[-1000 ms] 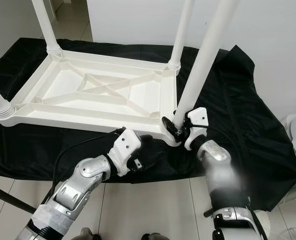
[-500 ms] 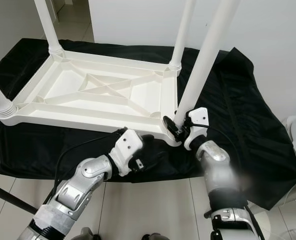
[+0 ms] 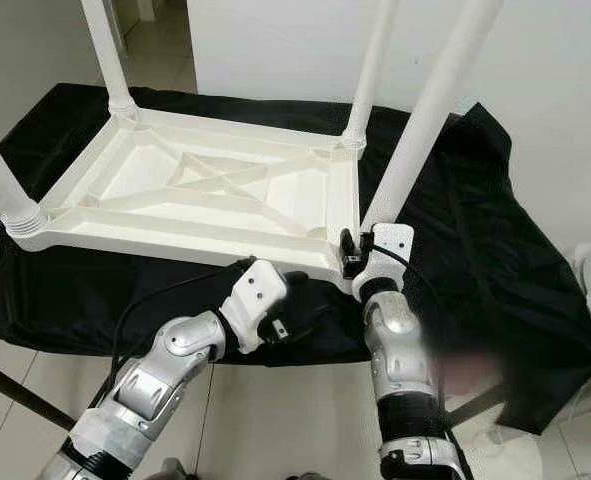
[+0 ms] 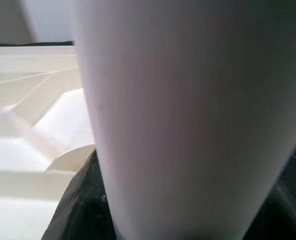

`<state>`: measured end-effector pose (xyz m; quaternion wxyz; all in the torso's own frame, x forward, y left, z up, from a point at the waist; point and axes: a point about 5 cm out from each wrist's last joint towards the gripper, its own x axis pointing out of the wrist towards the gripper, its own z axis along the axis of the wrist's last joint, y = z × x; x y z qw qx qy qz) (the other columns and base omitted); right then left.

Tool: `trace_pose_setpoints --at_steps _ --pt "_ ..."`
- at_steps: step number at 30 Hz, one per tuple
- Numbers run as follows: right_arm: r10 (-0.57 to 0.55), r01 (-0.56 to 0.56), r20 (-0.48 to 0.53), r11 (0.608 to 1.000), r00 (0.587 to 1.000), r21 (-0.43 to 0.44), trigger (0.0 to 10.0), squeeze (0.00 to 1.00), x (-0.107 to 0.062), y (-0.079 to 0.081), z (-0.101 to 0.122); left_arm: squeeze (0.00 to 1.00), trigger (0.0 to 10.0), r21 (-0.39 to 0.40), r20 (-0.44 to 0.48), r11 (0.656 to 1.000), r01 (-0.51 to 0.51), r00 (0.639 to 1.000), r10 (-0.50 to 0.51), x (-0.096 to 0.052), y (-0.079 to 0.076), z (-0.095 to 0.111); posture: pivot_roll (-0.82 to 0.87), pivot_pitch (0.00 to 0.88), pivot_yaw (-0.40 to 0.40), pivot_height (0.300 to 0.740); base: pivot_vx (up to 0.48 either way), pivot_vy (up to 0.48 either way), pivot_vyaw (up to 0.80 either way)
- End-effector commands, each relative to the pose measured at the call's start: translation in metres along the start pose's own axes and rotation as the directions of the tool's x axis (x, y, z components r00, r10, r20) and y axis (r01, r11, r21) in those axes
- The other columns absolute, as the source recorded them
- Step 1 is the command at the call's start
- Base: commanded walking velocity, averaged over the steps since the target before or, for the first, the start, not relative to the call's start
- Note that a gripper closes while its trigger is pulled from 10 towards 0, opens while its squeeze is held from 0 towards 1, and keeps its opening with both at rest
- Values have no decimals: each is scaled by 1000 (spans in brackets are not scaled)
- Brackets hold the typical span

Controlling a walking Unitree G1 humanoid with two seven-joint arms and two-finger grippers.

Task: Building children table

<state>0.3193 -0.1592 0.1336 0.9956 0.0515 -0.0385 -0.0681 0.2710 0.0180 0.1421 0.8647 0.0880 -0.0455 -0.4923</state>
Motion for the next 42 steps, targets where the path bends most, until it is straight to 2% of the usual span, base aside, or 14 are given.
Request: trace_pose_setpoints --at_steps 1,7,11,12,14,15,20,26,27,29,30,31,33,42 --pt "-149 150 -88 989 985 3 10000 0 -11 -6 -20 0 10000 3 -1 1000 -15 1000 15 1 -1 -2 -34 44 -58 740 0 0 0" --pt "-181 183 -94 983 979 12 10000 0 -14 3 -20 0 10000 -1 1 1000 -18 1000 18 1 -2 -1 -34 49 -60 740 0 0 0" --pt "-181 180 -63 984 982 -12 10000 0 -14 0 -14 0 10000 -5 0 1000 -17 1000 17 1 -3 -2 -36 52 -62 740 0 0 0" --pt "-172 172 -53 985 984 1 10000 671 -14 -2 -13 0 10000 -6 0 1000 -17 1000 17 1 -3 -2 -36 54 -62 740 0 0 0" --pt "-166 167 -47 986 985 12 10000 671 -15 -3 -12 0 10000 -6 0 1000 -17 1000 17 0 -3 -2 -36 54 -62 740 0 0 0" --pt "-144 145 -26 989 989 30 10000 1000 -16 0 -8 0 10000 -5 1 1000 -18 1000 18 0 -2 -2 -38 55 -62 740 0 0 0" --pt "-110 109 13 993 994 37 10000 1000 -17 2 -3 0 10000 -6 2 1000 -19 1000 19 1 -2 -1 -39 56 -62 740 0 0 0" --pt "-68 65 54 996 996 54 10000 1000 -18 -5 4 0 10000 -7 5 1000 -18 1000 18 1 -3 0 -41 49 -65 740 0 0 0" --pt "-36 32 56 997 998 64 10000 165 -18 -6 5 0 10000 -6 6 1000 -19 1000 19 1 -3 0 -41 47 -66 740 0 0 0" --pt "-36 32 56 997 998 64 10000 165 -18 -6 5 0 10000 -6 6 1000 -19 1000 19 1 -3 0 -41 47 -66 740 0 0 0" --pt "7 -10 58 998 998 61 10000 0 -19 -7 5 0 10000 -5 8 1000 -21 1000 21 2 -2 0 -43 46 -65 740 0 0 0" --pt "7 -10 58 998 998 61 10000 0 -19 -7 5 0 10000 -5 8 1000 -21 1000 21 2 -2 0 -43 46 -65 740 0 0 0" --pt "87 -90 63 995 994 51 10000 0 -20 -9 5 0 10000 -2 12 1000 -21 1000 21 3 -1 2 -45 42 -68 740 0 0 0" --pt "169 -171 73 985 983 15 10000 0 -19 -15 5 0 10000 3 19 999 -33 999 33 4 3 4 -41 37 -72 740 0 0 0"
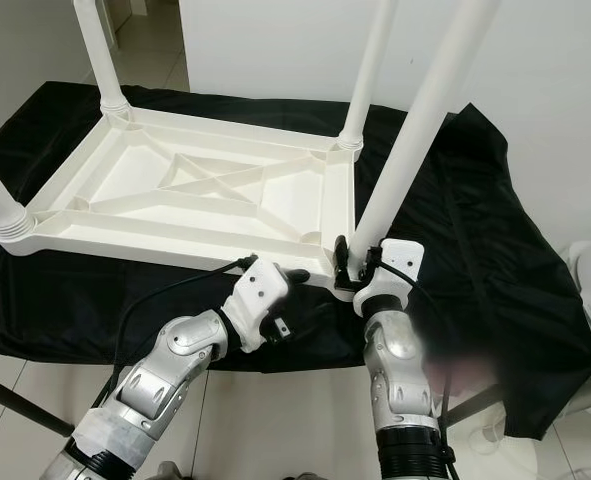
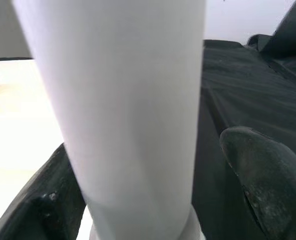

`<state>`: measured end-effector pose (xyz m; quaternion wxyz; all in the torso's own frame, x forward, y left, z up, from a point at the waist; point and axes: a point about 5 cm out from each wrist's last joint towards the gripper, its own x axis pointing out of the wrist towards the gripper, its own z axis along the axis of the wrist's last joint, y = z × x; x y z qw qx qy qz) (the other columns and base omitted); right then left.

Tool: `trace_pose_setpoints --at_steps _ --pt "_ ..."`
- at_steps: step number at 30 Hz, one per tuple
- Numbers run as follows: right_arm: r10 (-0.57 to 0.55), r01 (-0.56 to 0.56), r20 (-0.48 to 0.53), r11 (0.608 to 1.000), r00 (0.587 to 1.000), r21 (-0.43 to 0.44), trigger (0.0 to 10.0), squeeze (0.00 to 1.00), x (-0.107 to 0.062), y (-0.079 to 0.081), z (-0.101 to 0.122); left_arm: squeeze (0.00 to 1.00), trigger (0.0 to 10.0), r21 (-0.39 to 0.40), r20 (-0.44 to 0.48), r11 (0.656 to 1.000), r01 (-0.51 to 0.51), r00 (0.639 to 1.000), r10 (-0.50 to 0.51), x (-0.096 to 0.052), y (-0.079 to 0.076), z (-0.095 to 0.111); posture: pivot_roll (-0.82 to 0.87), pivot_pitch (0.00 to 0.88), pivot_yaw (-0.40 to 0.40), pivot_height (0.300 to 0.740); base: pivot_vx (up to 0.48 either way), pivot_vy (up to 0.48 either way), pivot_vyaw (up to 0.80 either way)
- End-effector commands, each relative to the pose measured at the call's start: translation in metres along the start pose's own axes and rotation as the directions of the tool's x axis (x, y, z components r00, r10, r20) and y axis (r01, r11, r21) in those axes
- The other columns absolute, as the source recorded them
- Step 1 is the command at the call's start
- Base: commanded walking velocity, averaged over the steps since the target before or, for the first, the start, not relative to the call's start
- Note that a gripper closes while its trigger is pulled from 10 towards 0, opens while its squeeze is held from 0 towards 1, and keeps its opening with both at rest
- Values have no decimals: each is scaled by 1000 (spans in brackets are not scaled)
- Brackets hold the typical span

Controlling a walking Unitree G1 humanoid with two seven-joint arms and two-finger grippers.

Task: Building children table

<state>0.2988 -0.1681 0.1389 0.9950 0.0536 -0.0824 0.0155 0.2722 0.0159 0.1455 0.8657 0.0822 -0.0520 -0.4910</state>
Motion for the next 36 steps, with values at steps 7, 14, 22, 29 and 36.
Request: trace_pose_setpoints --at_steps 7,14,22,29,36 --pt "141 -141 -7 988 990 -64 10000 0 -1 -13 -2 0 10000 14 2 1000 -26 1000 26 2 5 2 -42 48 -61 740 0 0 0" --pt "342 -351 -83 925 936 -146 10000 0 4 -22 -5 0 10000 24 -4 1000 -6 1000 6 2 6 3 -43 57 -34 740 0 0 0" --pt "454 -471 -134 868 881 -160 10000 0 12 -23 -6 0 10000 31 -1 999 25 1000 -25 4 4 6 -47 53 -30 740 0 0 0" --pt "499 -516 -133 841 856 -163 706 0 23 -22 -3 0 10000 19 -6 998 53 999 -53 6 0 5 -42 59 -36 740 0 0 0" --pt "525 -543 -148 829 838 -132 0 0 20 -19 -10 0 10000 10 -7 999 33 999 -33 5 1 4 -30 43 -47 740 0 0 0"
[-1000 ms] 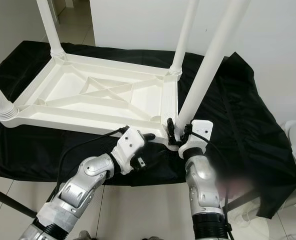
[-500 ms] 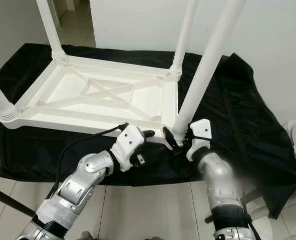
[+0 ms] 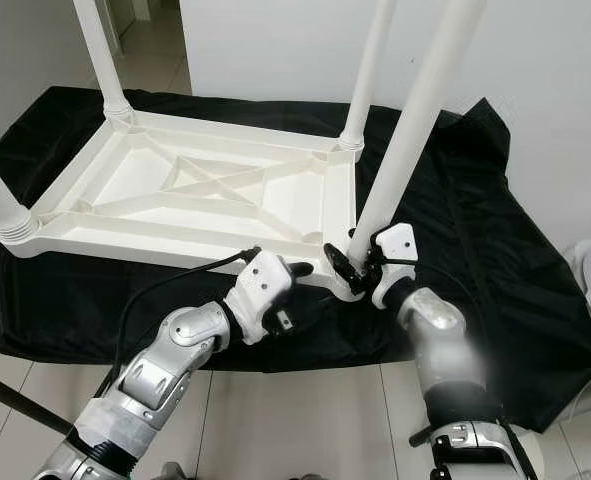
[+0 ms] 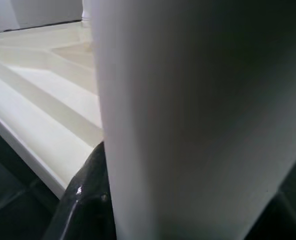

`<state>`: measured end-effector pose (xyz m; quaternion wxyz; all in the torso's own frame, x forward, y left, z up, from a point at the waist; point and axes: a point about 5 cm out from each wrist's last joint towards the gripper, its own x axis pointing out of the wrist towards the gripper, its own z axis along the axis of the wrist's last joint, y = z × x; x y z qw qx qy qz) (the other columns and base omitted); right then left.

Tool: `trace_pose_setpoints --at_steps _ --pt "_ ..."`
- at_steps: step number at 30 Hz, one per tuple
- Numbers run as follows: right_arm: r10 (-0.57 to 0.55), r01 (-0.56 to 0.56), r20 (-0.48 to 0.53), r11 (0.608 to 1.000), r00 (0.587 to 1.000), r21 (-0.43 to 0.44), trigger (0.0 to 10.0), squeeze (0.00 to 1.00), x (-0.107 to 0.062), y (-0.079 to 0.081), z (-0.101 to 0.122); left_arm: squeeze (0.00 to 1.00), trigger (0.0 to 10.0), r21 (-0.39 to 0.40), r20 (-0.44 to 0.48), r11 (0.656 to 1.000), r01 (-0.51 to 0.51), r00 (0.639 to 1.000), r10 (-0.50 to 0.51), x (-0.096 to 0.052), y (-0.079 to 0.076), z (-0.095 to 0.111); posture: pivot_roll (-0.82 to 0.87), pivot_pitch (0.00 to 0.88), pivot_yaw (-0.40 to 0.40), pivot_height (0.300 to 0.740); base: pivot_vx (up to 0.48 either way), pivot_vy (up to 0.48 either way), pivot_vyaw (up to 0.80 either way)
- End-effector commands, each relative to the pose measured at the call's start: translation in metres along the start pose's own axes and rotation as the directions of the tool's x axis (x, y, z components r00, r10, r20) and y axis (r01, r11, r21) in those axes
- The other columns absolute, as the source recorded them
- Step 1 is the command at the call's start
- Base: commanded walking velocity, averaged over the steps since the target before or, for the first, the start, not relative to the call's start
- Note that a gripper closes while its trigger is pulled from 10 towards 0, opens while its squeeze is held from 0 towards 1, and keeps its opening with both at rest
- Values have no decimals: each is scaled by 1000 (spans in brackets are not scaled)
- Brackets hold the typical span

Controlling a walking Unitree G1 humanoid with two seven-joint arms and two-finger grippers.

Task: Building children table

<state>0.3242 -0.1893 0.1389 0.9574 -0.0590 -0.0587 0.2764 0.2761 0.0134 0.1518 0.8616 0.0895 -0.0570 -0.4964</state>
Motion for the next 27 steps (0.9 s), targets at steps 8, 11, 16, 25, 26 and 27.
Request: trace_pose_setpoints --at_steps 8,11,16,25,26,27 --pt "-11 12 -21 998 1000 66 10000 0 -5 11 -12 0 10000 -4 -10 1000 15 1000 -15 1 0 -1 -24 32 -45 740 0 0 0" --pt "-85 87 -28 992 996 96 10000 0 -6 13 -14 0 10000 -1 -13 1000 11 1000 -11 0 3 -1 -21 25 -40 740 0 0 0" --pt "-230 234 -51 967 972 102 10000 0 -6 14 -14 0 10000 4 -18 1000 8 1000 -8 -1 5 -2 -19 19 -32 740 0 0 0" --pt "-486 496 -102 854 868 159 10000 0 -8 16 -16 0 10000 1 -22 1000 13 1000 -13 -1 4 -3 -21 8 -19 740 0 0 0" --pt "-486 496 -102 854 868 159 10000 0 -8 16 -16 0 10000 1 -22 1000 13 1000 -13 -1 4 -3 -21 8 -19 740 0 0 0" --pt "-555 567 -117 804 824 176 10000 0 -8 21 -16 0 10000 1 -23 1000 15 1000 -15 -2 5 -4 -27 1 -16 740 0 0 0"
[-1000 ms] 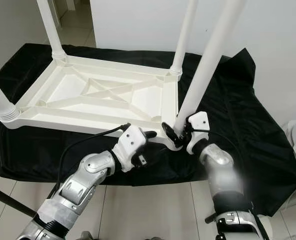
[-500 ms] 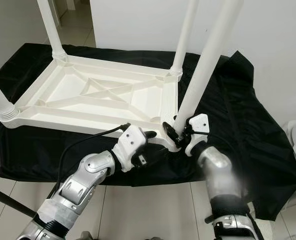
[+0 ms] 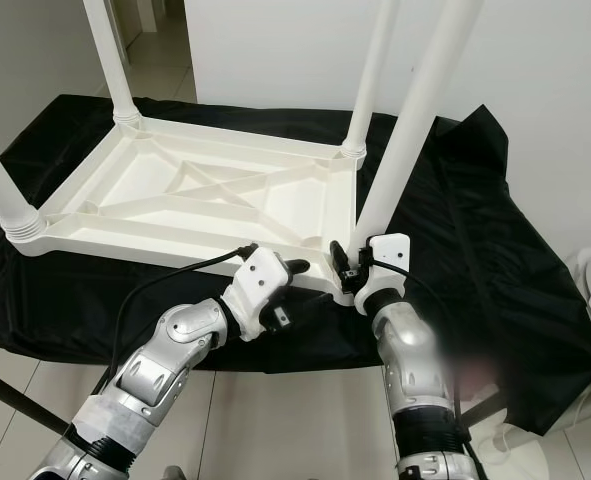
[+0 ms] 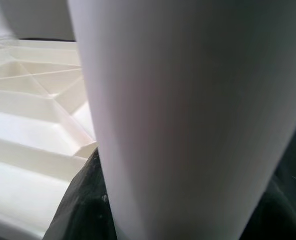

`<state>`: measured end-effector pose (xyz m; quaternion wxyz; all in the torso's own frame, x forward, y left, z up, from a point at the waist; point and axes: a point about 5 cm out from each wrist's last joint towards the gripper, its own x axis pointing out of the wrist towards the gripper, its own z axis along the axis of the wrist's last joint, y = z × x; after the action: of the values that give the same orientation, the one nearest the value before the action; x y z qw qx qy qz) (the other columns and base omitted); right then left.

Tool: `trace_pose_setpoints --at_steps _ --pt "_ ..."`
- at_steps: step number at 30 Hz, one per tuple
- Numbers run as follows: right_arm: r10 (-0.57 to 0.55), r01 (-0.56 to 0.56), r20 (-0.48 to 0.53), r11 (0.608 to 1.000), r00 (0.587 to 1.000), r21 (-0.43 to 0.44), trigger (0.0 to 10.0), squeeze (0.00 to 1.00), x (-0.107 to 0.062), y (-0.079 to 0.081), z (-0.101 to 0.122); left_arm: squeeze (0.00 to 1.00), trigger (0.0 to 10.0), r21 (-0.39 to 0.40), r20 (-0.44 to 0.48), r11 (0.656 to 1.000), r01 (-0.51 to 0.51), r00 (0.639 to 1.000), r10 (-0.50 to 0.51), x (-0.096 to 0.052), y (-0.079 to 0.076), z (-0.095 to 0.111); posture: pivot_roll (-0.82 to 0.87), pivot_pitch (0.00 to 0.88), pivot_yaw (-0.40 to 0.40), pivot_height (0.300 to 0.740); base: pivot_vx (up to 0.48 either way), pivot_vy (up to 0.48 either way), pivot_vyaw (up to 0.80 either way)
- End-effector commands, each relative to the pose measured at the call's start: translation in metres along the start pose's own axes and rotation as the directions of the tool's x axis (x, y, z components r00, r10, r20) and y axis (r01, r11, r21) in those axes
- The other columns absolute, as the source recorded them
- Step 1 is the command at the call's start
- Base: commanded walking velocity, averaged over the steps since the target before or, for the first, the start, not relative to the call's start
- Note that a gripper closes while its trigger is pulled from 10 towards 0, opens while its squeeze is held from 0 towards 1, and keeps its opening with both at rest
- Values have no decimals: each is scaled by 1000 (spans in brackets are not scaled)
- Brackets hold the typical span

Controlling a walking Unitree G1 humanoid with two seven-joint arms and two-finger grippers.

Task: Building children table

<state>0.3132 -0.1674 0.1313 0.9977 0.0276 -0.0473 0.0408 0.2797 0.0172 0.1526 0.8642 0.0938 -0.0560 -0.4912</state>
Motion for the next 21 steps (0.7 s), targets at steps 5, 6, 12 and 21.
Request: trace_pose_setpoints --at_steps 5,6,12,21 --pt "-358 364 -72 924 931 116 10000 0 -9 6 -13 0 10000 -7 -14 1000 24 1000 -24 3 2 -3 -35 0 -17 740 0 0 0" --pt "-358 364 -72 924 931 116 10000 0 -9 6 -13 0 10000 -7 -14 1000 24 1000 -24 3 2 -3 -35 0 -17 740 0 0 0" --pt "-412 416 -58 902 909 115 10000 0 -6 8 -7 0 10000 -11 -9 1000 21 1000 -21 4 1 -3 -35 0 -16 740 0 0 0" --pt "-406 405 -15 907 914 112 10000 1000 -3 6 1 0 10000 -7 -7 1000 9 1000 -9 4 7 -2 -28 0 -10 740 0 0 0"
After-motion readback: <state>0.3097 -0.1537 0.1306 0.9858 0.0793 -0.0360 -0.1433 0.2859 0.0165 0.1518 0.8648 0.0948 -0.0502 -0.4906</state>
